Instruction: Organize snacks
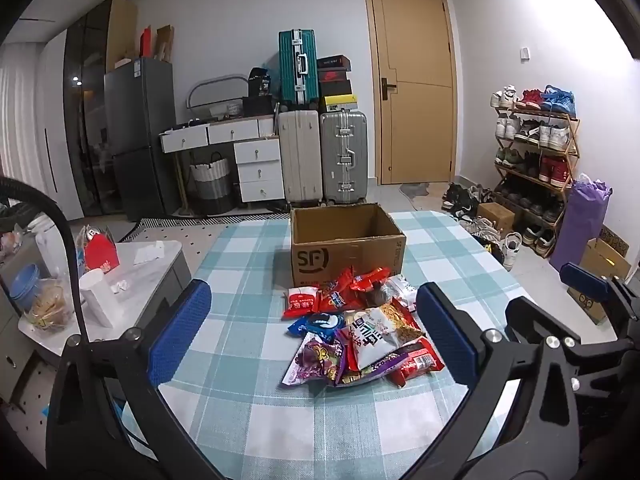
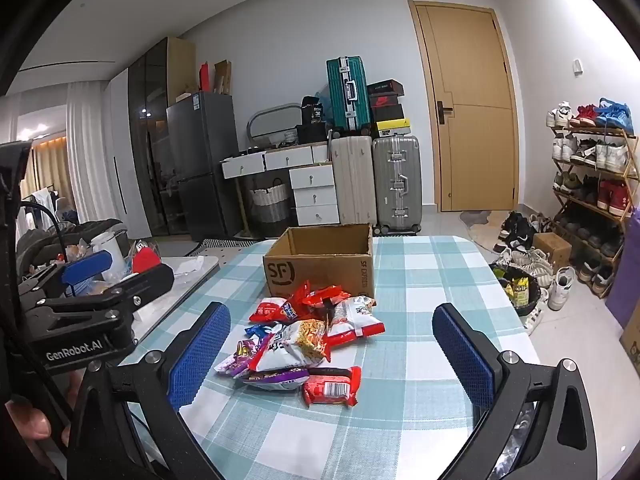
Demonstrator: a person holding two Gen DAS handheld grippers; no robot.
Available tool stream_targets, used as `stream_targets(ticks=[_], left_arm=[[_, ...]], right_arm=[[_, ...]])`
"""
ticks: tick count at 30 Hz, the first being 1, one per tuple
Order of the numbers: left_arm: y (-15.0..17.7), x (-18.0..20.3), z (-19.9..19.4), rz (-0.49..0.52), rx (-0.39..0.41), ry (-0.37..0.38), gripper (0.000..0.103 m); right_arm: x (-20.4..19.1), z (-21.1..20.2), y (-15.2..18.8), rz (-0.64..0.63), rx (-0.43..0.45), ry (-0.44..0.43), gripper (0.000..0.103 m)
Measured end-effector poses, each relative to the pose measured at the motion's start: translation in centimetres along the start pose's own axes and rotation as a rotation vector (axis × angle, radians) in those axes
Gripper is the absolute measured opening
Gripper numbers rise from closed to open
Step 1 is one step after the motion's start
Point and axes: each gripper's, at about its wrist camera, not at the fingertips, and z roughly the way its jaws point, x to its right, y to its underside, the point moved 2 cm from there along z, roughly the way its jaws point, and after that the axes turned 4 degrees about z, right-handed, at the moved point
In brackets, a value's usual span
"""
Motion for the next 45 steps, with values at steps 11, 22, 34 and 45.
stream_targets(ticks=[11,22,34,45], left_arm=[[-0.1,0.5,0.5,0.019,-0.004,-0.008,0.102],[-0.2,0.6,-0.3,0.006,0.0,0.001,0.102],[-0.5,0.0,-1.4,0.004,0.012,-0.005,0.102],[-0.2,0.1,-1.2,0.003,0.012,-0.001,0.102]], right_arm=[[0.0,0.0,0.0,0.001,0.01,-0.002,0.103],[0.0,-0.1,0.0,-0.001,0.011,-0.002,0.103],[0.0,-0.1,0.0,-0.003,0.012,0.0,0.103],[-0.1,-0.1,0.0,-0.004,0.012,-0.001,0.103]])
